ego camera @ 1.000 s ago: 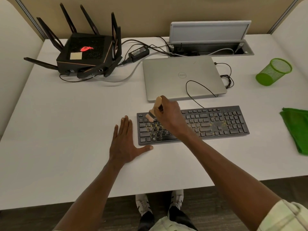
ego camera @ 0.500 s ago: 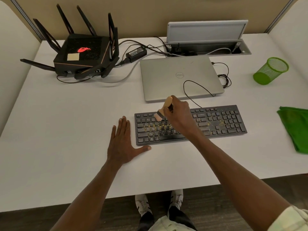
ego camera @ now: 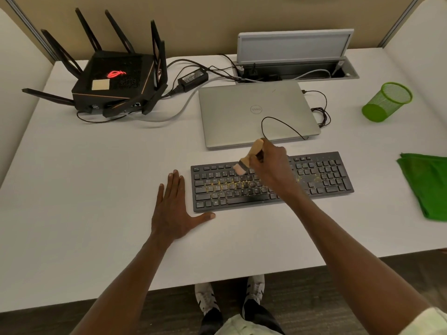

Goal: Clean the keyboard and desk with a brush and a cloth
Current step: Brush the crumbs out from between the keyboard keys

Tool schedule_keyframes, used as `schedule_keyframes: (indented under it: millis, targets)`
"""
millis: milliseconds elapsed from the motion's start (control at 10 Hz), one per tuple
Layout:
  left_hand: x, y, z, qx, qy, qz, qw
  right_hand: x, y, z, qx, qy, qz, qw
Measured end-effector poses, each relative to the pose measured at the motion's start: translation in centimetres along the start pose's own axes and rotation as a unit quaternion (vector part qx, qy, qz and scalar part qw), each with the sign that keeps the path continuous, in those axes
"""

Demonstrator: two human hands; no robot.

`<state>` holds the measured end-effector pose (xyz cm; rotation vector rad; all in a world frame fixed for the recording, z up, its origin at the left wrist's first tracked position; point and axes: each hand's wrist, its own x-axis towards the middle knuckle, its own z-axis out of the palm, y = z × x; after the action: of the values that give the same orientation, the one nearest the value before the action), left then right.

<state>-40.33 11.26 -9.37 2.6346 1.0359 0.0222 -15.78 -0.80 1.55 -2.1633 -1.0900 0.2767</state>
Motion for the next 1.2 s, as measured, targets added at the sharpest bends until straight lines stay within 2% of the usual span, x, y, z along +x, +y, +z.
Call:
schedule_keyframes:
  millis: [200,500,700,900,1100,1200]
  targets:
    - [0.0,0.0,0.0,0.003,-0.007,-0.002,1.000,-0.2,2.7,-2.9,-0.020,0.047,0.036,0.998]
    - [0.0,0.1,-0.2,-0.005,-0.007,-0.006,1.000,-0.6,2.5,-2.0,-0.019,0.029,0.029,0.999]
    - [0.0,0.1,-0.1,-0.003,-0.006,-0.005,1.000,-0.7,3.3,-3.7,-0.035,0.073,0.024,0.996]
    - [0.0,0.0,-0.1,0.001,-0.008,-0.006,1.000,-0.7,4.2,-3.4,-0.026,0.055,0.037,0.997]
    - [0.0,0.0,0.0,0.000,-0.003,-0.004,1.000,-0.8,5.7,-5.3,-0.051,0.091,0.063,0.993]
    - [0.0,0.0,0.0,-0.006,-0.002,-0.002,1.000,-0.5,5.5,-5.4,-0.028,0.100,0.058,0.993]
